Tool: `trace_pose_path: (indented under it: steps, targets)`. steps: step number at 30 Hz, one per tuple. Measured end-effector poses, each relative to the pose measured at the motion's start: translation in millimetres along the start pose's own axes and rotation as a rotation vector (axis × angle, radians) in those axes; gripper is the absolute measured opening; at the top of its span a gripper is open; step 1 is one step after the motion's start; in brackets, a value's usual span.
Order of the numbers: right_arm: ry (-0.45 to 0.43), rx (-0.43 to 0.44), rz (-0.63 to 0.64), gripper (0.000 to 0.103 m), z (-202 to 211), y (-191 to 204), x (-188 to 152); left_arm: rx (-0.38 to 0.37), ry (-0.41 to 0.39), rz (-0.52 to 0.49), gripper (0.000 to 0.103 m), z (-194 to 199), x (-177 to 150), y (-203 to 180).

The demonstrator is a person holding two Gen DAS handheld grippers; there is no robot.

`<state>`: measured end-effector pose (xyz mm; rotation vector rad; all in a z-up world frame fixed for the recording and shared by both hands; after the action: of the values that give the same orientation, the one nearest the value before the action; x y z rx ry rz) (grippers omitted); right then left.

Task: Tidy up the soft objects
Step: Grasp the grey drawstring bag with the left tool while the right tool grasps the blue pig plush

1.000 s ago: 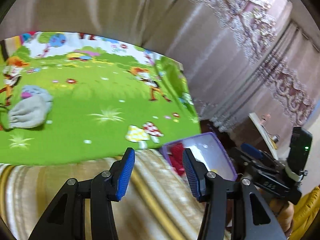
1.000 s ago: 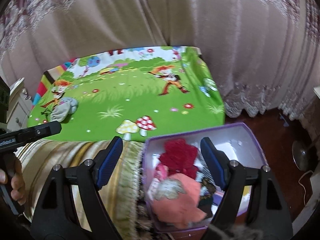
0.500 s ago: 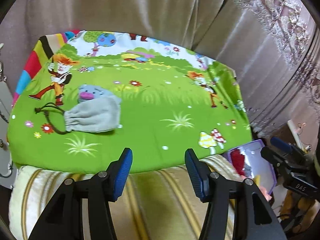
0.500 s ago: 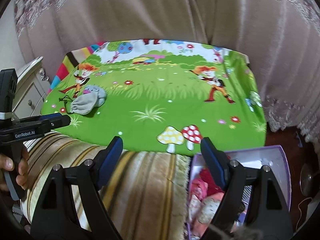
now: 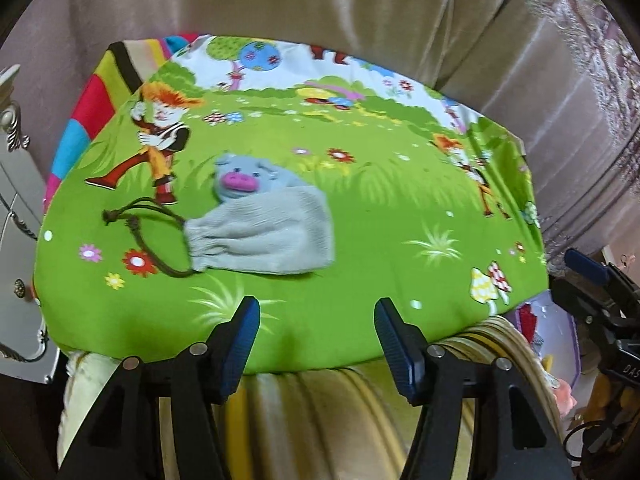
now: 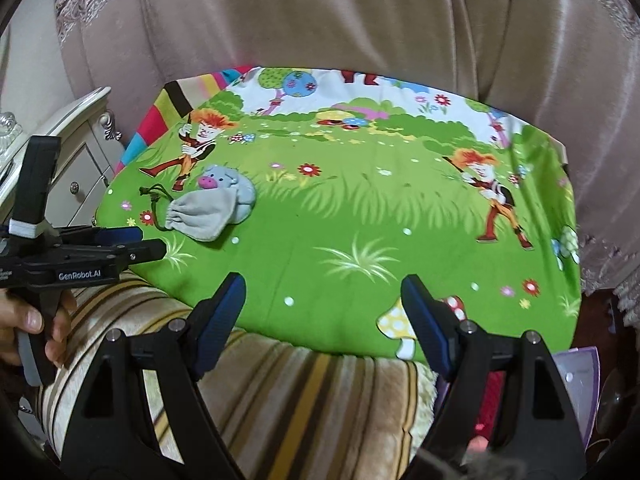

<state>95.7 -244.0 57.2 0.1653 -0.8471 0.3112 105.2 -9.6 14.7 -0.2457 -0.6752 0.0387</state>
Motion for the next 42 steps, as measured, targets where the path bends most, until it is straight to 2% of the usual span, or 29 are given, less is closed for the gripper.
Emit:
trace_pose_path:
  steps: [6,9,14,18,23,29,31,34,35,37,39,42]
  targets:
    - [0.016,0.022,0.007,0.082,-22.8,3.3,10.6,0.015,0.053,0.017,0.072,-22.9,14.6,19.8]
    - [0.026,0.029,0.006,0.082,-35.6,4.1,15.6,0.012,0.069,0.072,0.076,-35.4,22.5,28.7]
    - [0.037,0.041,0.016,0.082,-55.5,8.2,24.5,0.05,0.09,0.172,0.077,-63.0,35.3,45.3]
    - [0.035,0.048,0.019,0.082,-69.3,10.6,33.4,0.089,0.102,0.192,0.077,-80.1,39.1,52.7]
    - [0.039,0.056,0.027,0.082,-87.6,15.4,42.6,0.14,0.081,0.17,0.083,-93.9,46.3,58.2]
    - [0.041,0.067,0.042,0.082,-104.6,22.9,52.0,0.235,0.094,0.051,0.083,-105.2,43.7,52.3]
    - [0.041,0.071,0.037,0.082,-109.3,25.1,55.0,0.274,0.111,0.002,0.081,-110.4,40.5,50.1]
    - [0.047,0.082,0.04,0.082,-117.1,31.5,58.0,0.302,0.134,-0.007,0.066,-114.4,37.8,55.5]
    - [0.048,0.086,0.047,0.082,-119.5,34.9,58.5,0.284,0.137,0.012,0.064,-114.6,37.0,59.9]
    - [0.048,0.091,0.056,0.082,-123.0,39.9,59.5,0.286,0.13,0.019,0.053,-112.8,37.8,62.7]
    - [0.052,0.1,0.061,0.082,-127.5,45.4,60.8,0.262,0.126,0.012,0.033,-109.0,36.0,60.4]
    - [0.054,0.123,0.074,0.082,-134.4,55.7,62.7,0.224,0.123,0.041,0.027,-103.3,32.0,62.2]
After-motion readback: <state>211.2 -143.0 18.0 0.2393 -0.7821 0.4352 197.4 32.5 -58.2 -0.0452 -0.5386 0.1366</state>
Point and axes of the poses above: each gripper's, at about its wrist camera, not at the fingertips, and z roughly against the way its jaws point, y to its left, x to its top, the point moved 1 cm from there along -z, roughly the way its jaws point, and after that the axes turned 7 degrees about -y, right-handed, at the moved point
